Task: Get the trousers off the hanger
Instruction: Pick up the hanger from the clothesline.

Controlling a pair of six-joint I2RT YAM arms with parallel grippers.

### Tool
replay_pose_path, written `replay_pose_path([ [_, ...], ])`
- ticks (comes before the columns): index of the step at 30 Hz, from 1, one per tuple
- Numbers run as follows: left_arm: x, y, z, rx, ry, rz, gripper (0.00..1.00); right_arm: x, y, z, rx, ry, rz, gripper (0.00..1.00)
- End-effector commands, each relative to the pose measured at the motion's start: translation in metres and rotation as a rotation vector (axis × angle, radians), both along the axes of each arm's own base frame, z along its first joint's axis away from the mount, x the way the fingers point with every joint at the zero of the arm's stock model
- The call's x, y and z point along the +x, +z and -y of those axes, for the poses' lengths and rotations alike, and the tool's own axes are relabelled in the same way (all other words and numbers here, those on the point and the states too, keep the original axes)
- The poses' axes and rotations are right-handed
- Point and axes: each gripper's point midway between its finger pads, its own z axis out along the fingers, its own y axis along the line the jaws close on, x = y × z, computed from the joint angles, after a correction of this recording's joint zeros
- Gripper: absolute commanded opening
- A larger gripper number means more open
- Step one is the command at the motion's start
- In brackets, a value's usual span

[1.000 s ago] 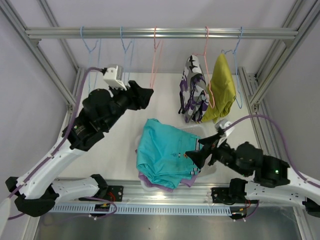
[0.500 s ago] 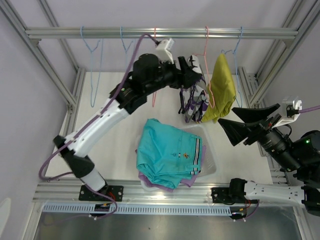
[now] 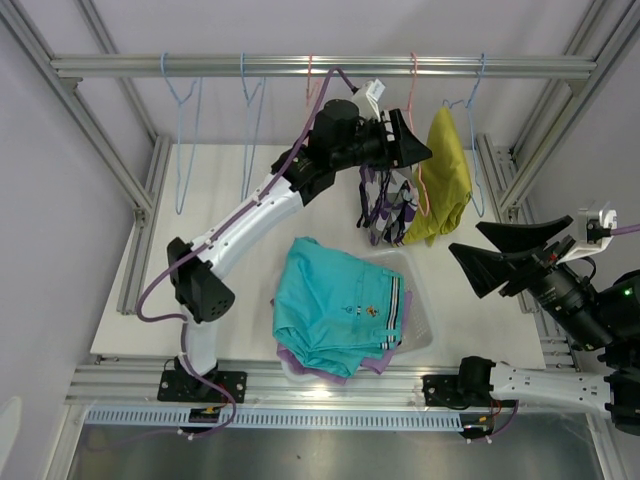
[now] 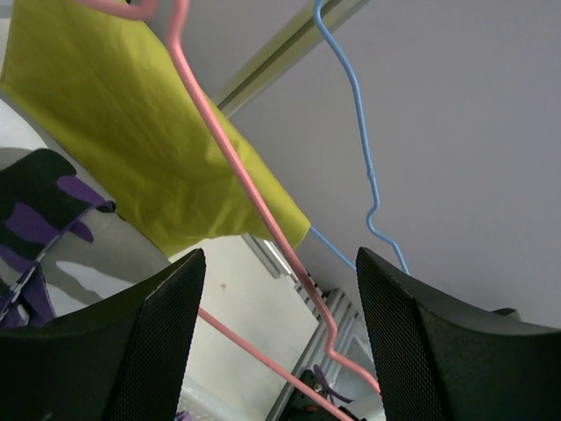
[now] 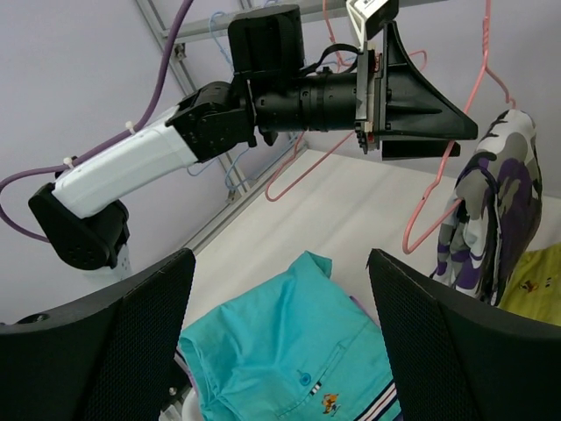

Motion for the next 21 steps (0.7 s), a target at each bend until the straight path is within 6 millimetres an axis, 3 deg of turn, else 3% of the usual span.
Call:
replay_pose_path([
  [1, 0.008, 0.028, 0.005, -0.129, -0.039, -0.003, 0.74, 0.002, -0.006, 0.002, -0.020, -0.017, -0.007, 0.85],
  [8, 0.019, 0.031, 0.011, -0.276, -0.105, -0.069, 0.67, 0.006, -0.019, -0.002, -0.063, -0.030, -0.011, 0.88],
  [15, 0.021, 0.037, 0.016, -0.342, -0.137, -0.086, 0.41, 0.007, -0.026, -0.002, -0.071, -0.036, -0.017, 0.88],
  [21, 0.016, 0.037, 0.018, -0.376, -0.153, -0.111, 0.39, 0.006, -0.029, -0.003, -0.067, -0.032, -0.026, 0.88],
])
